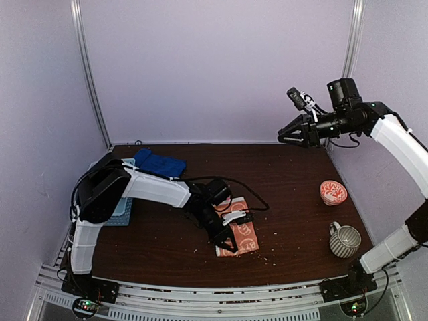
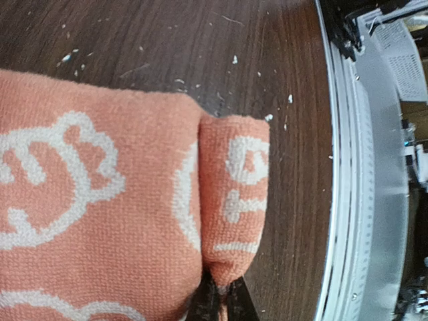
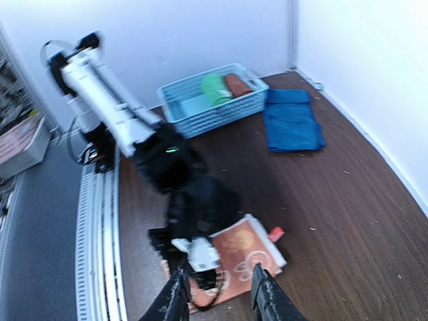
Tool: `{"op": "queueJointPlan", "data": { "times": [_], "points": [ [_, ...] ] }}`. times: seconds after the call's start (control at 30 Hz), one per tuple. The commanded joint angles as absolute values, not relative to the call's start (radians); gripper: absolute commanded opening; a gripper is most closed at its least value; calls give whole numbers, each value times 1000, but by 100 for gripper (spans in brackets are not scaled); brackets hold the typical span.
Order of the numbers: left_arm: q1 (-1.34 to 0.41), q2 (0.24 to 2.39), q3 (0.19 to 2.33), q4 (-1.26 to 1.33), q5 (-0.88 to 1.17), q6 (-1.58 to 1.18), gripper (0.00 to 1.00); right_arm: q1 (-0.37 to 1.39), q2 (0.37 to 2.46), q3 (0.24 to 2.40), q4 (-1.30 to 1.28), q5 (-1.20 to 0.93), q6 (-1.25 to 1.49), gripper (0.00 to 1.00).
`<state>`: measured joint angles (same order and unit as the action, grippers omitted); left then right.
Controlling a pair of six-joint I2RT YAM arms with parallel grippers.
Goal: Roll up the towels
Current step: Roll the towel at the center of the board.
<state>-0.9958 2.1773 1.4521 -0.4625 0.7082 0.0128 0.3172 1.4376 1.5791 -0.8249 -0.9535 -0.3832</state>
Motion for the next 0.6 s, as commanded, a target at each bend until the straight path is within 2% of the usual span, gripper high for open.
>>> {"op": "queueJointPlan", "data": {
  "times": [0.0, 0.13, 0.27, 0.33, 0.47, 0.57],
  "points": [
    [-951, 2270, 1502, -462, 926, -105, 0, 482, 1324, 1402, -889, -1003, -591, 32],
    [-938, 2314, 1551, -514, 969, -108, 0, 656, 1233, 1251, -901, -808, -677, 29],
    [-936, 2350, 1594, -569, 986, -102, 0, 802, 1230, 1131, -889, -621, -714, 27],
    [-933, 2362, 1600, -572, 1003, -108, 0, 871, 1241, 1057, -813, -493, -693, 27],
    [-930, 2376, 1614, -582, 1005, -111, 0, 1008, 1296, 895, -521, -133, -611, 33],
    [-930, 2376, 1616, -592, 1006, -105, 0, 1047, 1384, 864, -434, -38, -629, 34]
  ]
}}
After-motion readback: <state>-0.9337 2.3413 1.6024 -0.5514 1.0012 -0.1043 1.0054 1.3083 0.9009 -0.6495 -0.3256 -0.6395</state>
